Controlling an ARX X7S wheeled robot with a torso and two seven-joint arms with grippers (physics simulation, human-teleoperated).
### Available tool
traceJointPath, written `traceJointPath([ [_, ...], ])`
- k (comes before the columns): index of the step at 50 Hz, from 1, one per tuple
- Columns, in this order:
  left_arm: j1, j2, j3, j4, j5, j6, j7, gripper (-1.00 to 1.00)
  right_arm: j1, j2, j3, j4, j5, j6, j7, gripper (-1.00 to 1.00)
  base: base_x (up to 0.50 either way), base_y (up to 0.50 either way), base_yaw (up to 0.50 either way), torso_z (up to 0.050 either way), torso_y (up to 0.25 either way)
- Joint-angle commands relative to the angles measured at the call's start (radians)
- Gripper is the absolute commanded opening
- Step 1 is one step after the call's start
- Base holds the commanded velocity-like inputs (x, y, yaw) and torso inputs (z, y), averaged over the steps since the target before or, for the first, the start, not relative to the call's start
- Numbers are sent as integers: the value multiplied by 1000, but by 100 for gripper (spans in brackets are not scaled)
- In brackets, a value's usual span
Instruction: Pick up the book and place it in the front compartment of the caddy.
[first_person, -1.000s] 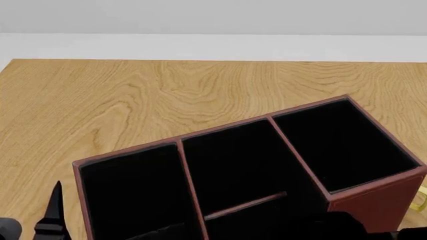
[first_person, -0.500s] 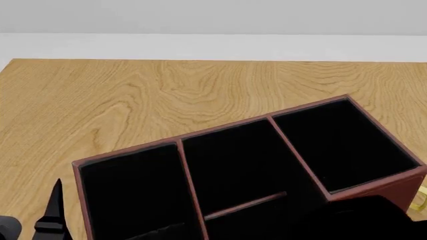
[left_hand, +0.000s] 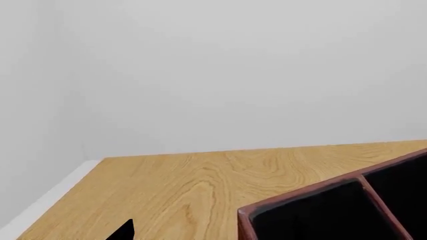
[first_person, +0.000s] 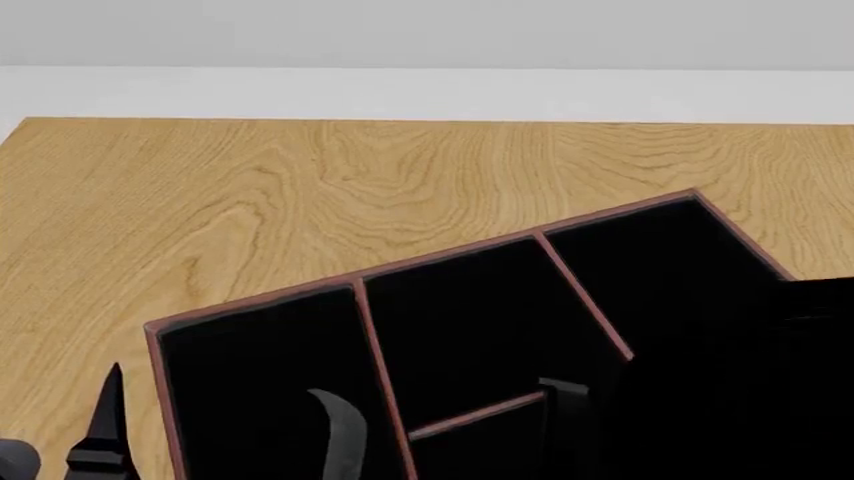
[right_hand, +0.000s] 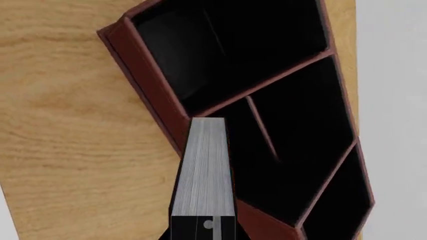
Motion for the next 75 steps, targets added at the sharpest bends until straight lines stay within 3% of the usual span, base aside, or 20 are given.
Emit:
traceJointPath([
  [1, 7, 12, -20, 0, 2, 21, 35, 100, 61, -16, 113, 71, -51, 113, -28, -100, 0, 0, 0, 0, 0],
  [17, -12, 11, -14, 10, -9, 0, 22, 100, 27, -25, 243, 226, -176, 294, -125, -100, 0, 0, 0, 0, 1],
  [51, -2, 4, -5, -7, -12, 27, 18, 100, 69, -52, 267, 232, -1133, 252, -1039, -100, 0, 0, 0, 0, 1],
  [63, -2, 1, -4, -13, -13, 35, 17, 100, 77, -48, 182, 214, -1411, 154, -1295, -100, 0, 0, 0, 0, 1],
  [75, 0, -2, -3, -13, -17, 36, 13, 100, 53, -52, 167, 276, -1513, 87, -1402, -100, 0, 0, 0, 0, 1],
])
